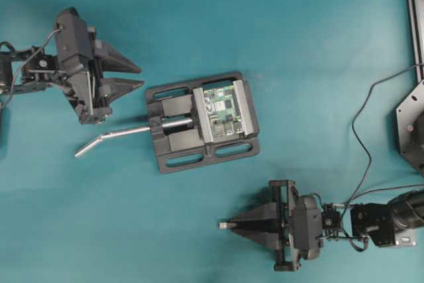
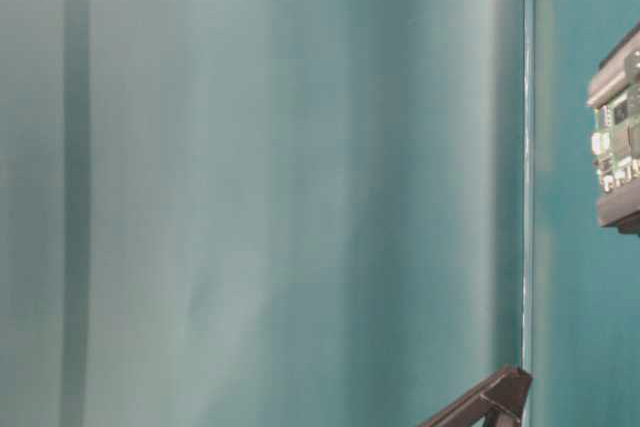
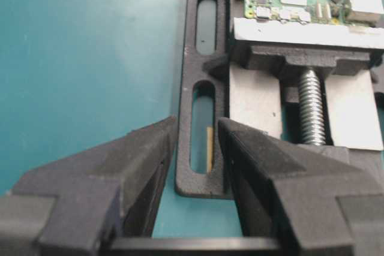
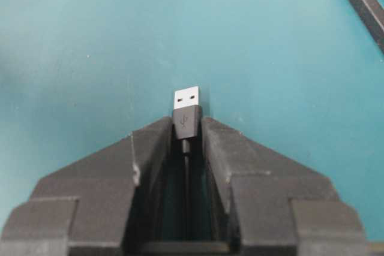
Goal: Insert the USB into the fixed PCB.
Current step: 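Lower the right gripper over the USB plug and close on it, then lift the USB plug with the right gripper toward the PCB ports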
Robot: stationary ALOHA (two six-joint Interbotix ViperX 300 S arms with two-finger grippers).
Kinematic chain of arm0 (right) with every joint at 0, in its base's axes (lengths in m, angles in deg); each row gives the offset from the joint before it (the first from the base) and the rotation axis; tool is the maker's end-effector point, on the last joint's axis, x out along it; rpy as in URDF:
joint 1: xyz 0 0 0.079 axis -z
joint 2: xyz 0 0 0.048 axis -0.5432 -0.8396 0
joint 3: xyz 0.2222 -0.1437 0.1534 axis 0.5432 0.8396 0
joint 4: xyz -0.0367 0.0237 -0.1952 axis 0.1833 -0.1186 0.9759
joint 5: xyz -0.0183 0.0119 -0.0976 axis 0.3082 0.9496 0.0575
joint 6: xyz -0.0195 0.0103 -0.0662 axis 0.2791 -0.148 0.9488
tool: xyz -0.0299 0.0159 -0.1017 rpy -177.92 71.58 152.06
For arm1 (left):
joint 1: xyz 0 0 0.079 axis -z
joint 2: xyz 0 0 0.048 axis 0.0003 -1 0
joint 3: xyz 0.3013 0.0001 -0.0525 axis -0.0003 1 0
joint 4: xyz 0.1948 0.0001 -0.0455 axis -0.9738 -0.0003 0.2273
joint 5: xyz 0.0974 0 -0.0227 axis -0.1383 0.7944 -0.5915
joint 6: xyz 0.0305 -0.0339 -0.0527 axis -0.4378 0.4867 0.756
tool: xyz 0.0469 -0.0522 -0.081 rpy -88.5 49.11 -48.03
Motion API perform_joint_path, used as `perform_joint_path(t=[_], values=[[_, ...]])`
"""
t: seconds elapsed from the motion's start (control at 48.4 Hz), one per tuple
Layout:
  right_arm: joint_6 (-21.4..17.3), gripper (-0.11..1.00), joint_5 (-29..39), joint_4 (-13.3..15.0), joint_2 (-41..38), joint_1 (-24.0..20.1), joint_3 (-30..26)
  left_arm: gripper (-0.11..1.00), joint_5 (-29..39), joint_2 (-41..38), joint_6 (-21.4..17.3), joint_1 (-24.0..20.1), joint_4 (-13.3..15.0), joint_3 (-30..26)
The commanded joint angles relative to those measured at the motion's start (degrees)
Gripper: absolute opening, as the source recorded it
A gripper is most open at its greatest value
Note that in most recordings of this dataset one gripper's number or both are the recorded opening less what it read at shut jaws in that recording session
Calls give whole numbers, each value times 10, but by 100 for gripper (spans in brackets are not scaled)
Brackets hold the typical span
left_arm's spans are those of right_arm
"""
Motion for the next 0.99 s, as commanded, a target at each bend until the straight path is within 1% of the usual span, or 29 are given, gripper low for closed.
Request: perform_joint_path(t=[0.0, 0.289, 0.372, 0.475, 0.558, 0.64, 0.785, 0.909, 0.95, 0.971], values=[[3, 20, -2, -1, 6, -2, 4, 46, -3, 18, -1, 7, -2, 2], [4, 20, -43, -2, 6, -3, -1, 46, 8, 68, 0, 33, -2, 33], [4, 20, -46, -4, 6, -3, -5, 46, 30, 88, 0, 39, -2, 35], [4, 20, -46, -17, 7, -3, -17, 46, 78, 118, 3, 39, -2, 37], [4, 20, -47, -31, 11, -4, -24, 46, 110, 139, 4, 40, -2, 41], [4, 20, -52, -47, 15, -3, -26, 46, 127, 162, 4, 47, -2, 50], [4, 20, -66, -83, 20, -7, -27, 46, 128, 201, 0, 58, -3, 67], [4, 20, -76, -126, 25, -18, -27, 46, 128, 238, -2, 59, -3, 87], [4, 20, -78, -142, 27, -22, -27, 46, 128, 250, -2, 59, -3, 96], [4, 20, -80, -156, 29, -25, -28, 46, 128, 258, -2, 59, -3, 101]])
